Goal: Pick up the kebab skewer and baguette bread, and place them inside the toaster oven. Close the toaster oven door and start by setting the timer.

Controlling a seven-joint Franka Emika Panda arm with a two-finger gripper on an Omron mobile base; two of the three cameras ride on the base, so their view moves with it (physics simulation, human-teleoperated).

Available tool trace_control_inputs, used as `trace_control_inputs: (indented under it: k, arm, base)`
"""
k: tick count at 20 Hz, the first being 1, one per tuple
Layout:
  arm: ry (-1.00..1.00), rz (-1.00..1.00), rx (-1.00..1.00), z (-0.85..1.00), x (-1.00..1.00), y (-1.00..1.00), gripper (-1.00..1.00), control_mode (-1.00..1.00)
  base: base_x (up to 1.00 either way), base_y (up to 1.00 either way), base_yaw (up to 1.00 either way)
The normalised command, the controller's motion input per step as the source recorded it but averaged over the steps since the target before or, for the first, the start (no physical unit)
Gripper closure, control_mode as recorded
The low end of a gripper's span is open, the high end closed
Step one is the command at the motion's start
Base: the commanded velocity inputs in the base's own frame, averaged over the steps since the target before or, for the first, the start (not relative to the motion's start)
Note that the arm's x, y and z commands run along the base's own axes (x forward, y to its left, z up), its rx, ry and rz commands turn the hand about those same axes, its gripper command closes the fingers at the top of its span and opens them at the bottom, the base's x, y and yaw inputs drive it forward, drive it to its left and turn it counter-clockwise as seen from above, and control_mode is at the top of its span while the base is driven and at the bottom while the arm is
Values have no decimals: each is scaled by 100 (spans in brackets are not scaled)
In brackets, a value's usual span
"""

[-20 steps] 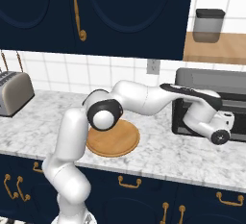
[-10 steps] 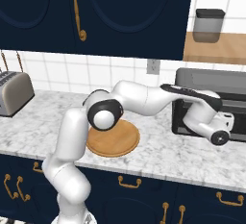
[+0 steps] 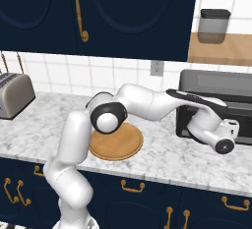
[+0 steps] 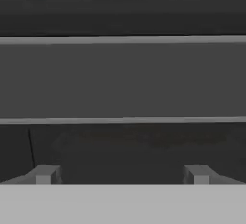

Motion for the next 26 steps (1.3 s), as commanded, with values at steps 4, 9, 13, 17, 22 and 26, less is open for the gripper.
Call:
trace_control_inputs:
  k: [4, 9, 13, 17, 22, 26]
  arm:
    - [0, -3, 0, 23, -53, 17, -100, -100]
    - [0, -1, 0, 14, -58, 51, -100, -100]
    - [0, -2, 0, 17, -41, 58, -100, -100]
    - [0, -1, 0, 30, -24, 58, -100, -100]
    - [0, 0, 0, 50, -14, 48, -100, -100]
    - [8, 0, 0, 73, -23, 44, -100, -100]
  base:
    - [0, 0, 0]
    - [0, 0, 0]
    - [0, 0, 0]
    - [0, 0, 0]
    - [0, 0, 0]
    - [0, 0, 0]
